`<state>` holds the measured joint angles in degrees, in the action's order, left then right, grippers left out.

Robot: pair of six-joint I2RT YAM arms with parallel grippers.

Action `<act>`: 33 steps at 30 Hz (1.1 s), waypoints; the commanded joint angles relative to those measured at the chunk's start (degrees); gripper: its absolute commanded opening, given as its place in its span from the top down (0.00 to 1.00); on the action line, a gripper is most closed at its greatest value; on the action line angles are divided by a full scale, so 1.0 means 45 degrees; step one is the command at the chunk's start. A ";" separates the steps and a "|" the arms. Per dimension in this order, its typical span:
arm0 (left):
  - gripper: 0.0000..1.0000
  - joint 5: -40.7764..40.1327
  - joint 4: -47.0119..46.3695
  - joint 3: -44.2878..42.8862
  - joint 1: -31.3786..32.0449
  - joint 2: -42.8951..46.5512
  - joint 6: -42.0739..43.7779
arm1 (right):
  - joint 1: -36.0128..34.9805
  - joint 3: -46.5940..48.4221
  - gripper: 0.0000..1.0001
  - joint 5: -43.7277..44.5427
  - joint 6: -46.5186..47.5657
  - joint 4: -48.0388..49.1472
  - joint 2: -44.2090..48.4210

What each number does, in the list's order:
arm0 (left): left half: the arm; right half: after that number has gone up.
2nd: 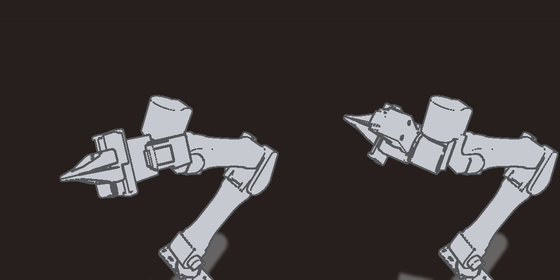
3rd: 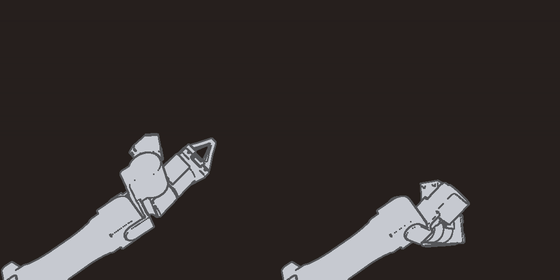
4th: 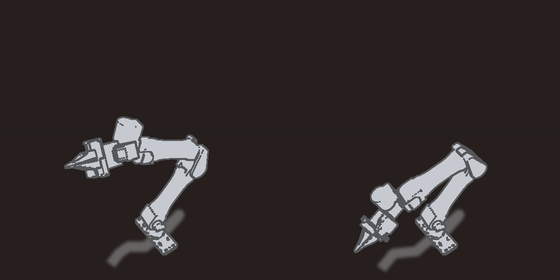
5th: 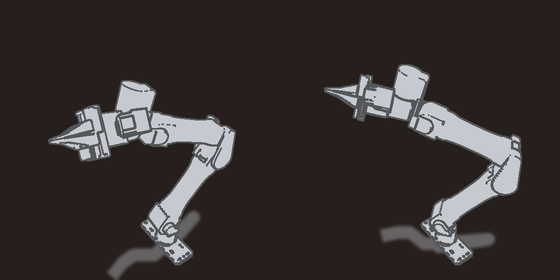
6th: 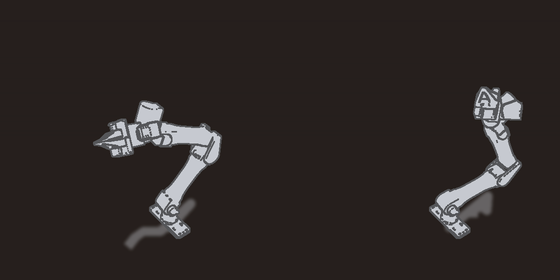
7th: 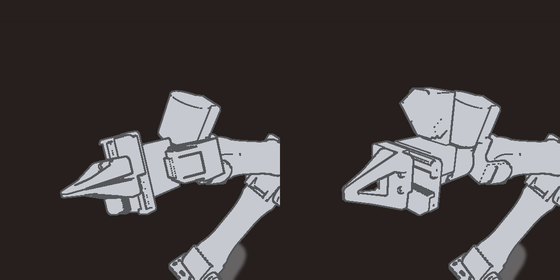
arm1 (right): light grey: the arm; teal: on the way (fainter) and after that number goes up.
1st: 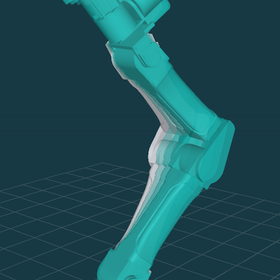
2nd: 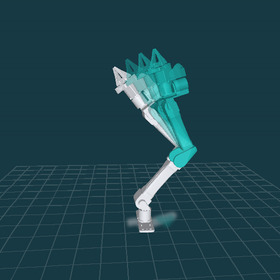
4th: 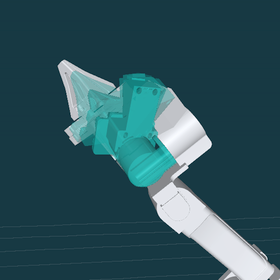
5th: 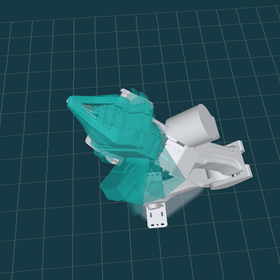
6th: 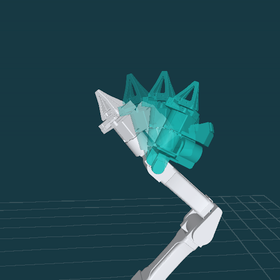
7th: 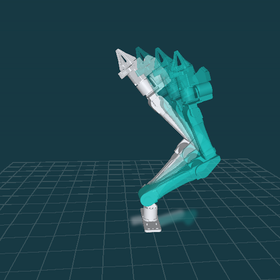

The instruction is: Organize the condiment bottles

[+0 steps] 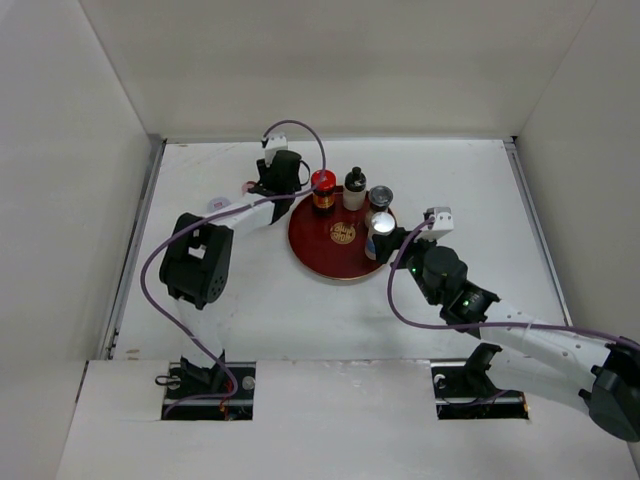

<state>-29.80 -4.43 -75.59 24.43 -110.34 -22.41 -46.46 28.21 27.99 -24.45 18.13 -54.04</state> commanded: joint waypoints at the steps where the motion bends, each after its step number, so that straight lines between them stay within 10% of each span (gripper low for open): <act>1: 0.74 -0.0213 -0.0364 0.0292 0.0050 0.1489 0.0040 | 0.0080 0.0001 0.25 -0.0126 -0.0056 0.0776 0.0095; 18: 0.74 -0.0545 -0.0774 0.3439 0.3798 0.5322 -0.0097 | 0.0333 -0.0311 0.16 0.0070 -0.0251 0.0912 0.0915; 33: 0.73 0.0041 -0.1732 0.0218 0.4679 0.1047 0.0098 | 0.1232 -0.0780 0.04 0.0519 -0.0915 0.0698 0.1775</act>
<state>-29.93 -8.84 -70.57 45.65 -104.57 -22.48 -41.58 24.86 29.23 -27.00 18.50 -47.37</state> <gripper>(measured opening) 0.425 0.962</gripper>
